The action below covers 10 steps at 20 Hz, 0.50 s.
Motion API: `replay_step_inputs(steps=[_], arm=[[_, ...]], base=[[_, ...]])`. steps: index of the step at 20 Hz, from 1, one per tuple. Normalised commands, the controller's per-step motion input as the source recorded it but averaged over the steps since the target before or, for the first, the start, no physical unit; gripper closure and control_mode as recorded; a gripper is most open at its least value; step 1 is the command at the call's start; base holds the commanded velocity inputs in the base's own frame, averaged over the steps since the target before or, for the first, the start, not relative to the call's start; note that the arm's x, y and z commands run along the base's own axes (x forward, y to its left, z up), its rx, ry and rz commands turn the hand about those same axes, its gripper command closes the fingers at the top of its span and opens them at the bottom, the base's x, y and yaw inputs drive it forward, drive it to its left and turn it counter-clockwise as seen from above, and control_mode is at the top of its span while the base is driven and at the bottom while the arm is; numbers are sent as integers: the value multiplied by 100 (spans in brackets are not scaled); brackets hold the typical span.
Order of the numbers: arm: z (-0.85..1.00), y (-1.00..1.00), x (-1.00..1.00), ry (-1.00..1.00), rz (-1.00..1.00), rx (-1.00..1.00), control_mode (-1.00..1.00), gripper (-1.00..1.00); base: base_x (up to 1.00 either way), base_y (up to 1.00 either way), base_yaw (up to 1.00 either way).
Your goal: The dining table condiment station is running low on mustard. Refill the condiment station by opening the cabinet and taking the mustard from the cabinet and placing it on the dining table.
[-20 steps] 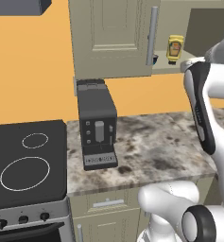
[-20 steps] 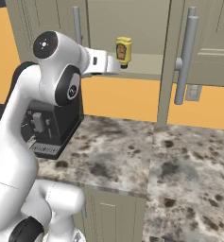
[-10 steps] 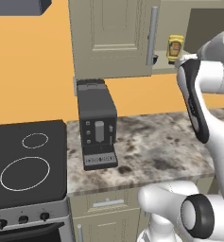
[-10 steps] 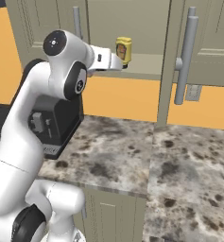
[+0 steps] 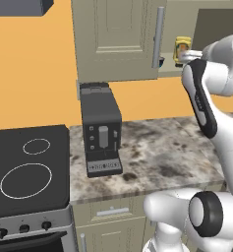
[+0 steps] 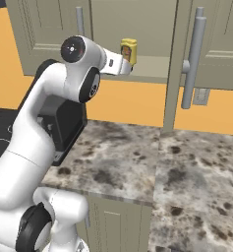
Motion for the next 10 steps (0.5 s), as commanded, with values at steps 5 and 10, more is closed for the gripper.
replay_step_inputs(steps=[5,10], arm=[[9,-12,23,-1,0,3,-100,-100],[17,-7,24,0,1,0,-100,-100]], base=[[0,0,0],[0,0,0]])
